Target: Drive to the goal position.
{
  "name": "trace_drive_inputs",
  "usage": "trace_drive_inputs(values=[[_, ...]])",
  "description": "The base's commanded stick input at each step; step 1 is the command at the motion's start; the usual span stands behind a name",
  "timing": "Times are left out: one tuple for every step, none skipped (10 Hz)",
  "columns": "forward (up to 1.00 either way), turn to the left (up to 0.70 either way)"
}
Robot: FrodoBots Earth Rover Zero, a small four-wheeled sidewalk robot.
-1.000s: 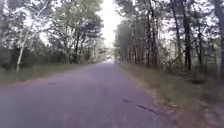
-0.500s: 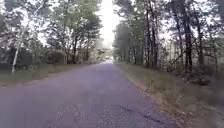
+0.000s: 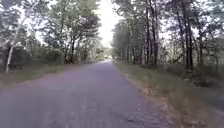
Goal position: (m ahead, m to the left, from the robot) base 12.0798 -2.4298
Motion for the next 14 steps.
trace_drive_inputs(values=[[0.45, -0.27], [0.45, -0.22], [0.45, -0.08], [0.45, 0.0], [0.45, 0.0], [0.45, 0.0], [0.45, 0.0], [0.45, 0.0], [0.45, 0.0], [0.45, 0.0], [0.45, 0.0], [0.45, 0.0], [0.45, 0.0], [0.45, 0.0]])
